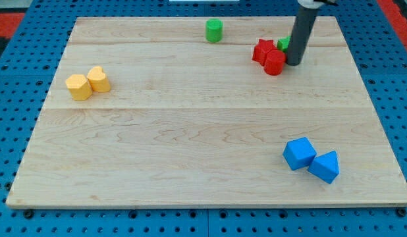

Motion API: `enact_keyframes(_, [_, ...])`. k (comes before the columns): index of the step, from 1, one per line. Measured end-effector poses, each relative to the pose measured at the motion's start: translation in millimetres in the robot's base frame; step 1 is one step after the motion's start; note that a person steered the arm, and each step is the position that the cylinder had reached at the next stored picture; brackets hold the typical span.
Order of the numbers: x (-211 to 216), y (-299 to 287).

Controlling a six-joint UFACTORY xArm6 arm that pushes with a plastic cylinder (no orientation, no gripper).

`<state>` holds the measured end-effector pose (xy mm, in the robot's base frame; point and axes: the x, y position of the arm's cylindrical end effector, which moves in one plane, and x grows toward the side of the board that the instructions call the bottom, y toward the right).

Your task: Move the green star to the top of the red star

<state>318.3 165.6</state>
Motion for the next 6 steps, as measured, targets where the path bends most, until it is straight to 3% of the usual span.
enact_keyframes(1, [-8,14])
enact_keyframes(3, [-77,13])
enact_keyframes(6, [-107,38])
